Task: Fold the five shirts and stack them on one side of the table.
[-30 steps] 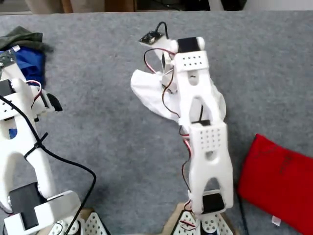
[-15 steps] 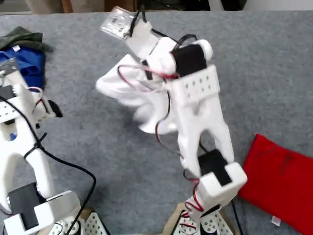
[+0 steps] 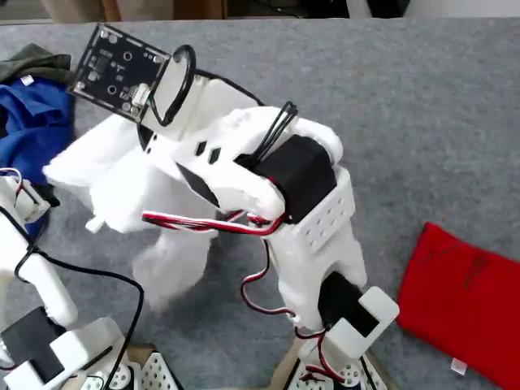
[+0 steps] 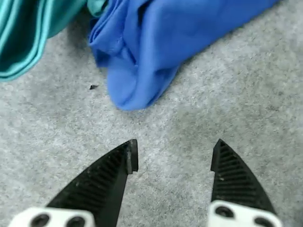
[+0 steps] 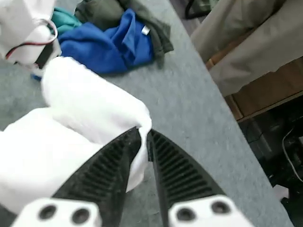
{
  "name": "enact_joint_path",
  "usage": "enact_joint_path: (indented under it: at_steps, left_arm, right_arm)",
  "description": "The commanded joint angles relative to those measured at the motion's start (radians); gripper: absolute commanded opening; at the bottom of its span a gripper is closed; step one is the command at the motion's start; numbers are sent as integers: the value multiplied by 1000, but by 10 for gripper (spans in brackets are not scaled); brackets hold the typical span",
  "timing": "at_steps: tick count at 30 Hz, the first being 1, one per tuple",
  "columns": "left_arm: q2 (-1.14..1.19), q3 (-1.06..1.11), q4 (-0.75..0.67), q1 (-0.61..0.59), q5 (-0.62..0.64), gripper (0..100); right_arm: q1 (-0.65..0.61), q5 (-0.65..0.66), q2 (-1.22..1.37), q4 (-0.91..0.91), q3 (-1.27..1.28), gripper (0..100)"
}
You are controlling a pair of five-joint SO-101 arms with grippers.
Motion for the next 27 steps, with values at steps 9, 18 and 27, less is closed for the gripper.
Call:
enact_joint_path:
  at_steps: [9, 18, 27]
  left_arm:
    - [-25, -5, -9, -5, 0, 260]
    - [-25, -5, -9, 3, 0, 261]
    - [-25, -3, -9, 107, 5, 261]
  right_arm:
    - [357, -3, 260, -55, -44, 5]
    - [621, 44, 650, -196, -51, 9]
    - [700, -43, 751, -218, -90, 254]
